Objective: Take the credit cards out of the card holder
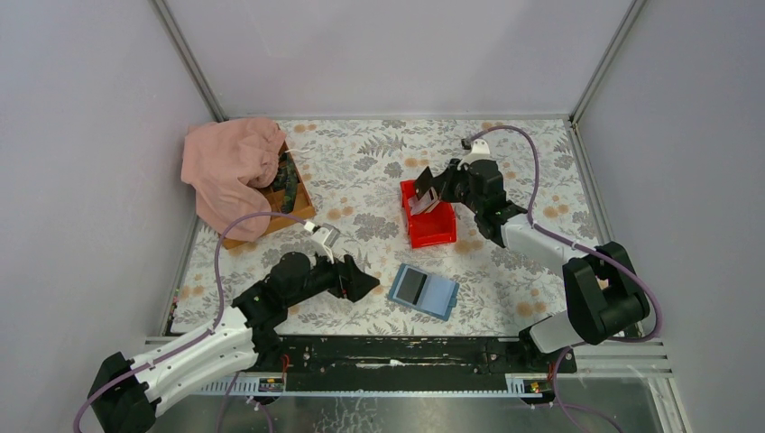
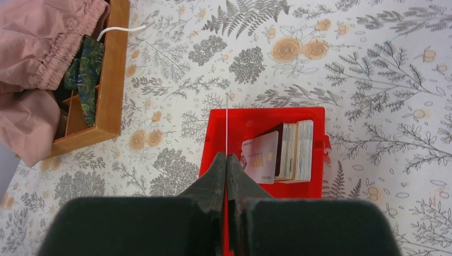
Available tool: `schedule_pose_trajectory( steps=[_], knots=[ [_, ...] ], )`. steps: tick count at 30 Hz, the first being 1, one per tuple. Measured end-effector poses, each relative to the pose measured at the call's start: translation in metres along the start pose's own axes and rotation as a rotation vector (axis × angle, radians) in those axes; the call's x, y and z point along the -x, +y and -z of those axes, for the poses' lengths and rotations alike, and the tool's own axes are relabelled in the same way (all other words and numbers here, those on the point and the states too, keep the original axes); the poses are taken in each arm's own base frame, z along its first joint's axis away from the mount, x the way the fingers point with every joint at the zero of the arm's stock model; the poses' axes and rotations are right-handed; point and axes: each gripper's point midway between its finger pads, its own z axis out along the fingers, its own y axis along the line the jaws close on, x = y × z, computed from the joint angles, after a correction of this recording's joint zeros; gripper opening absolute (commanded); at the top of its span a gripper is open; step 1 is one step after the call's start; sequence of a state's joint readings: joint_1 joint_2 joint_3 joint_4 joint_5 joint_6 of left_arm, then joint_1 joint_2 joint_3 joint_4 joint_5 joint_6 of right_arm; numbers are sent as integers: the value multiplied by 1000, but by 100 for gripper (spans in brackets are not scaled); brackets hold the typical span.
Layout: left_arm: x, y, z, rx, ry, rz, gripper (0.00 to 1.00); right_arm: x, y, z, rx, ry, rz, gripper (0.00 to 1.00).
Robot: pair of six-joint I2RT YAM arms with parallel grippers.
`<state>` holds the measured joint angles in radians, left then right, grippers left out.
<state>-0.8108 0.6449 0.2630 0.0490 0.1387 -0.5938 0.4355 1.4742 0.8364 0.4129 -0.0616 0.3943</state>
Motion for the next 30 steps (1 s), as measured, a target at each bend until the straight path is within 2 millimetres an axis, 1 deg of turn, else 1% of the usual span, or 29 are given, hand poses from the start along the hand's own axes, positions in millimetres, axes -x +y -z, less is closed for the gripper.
schedule_pose_trajectory(
  steps=[6,17,20,29,30],
  knots=[
    [1,2,0,10,-5,-2,93,-15,-11,0,-33,19,-13,0],
    [2,3,0,15,-10,-2,93,-35,-23,-15,-62,54,-29,0],
    [2,3,1,16,-12,-2,93,-38,-27,-17,-76,56,-31,0],
    [2,4,0,22,-10,-2,93,-40,-29,-20,-80,56,-33,0],
    [2,4,0,22,-10,-2,93,-40,-29,-20,-80,56,-33,8]
  ],
)
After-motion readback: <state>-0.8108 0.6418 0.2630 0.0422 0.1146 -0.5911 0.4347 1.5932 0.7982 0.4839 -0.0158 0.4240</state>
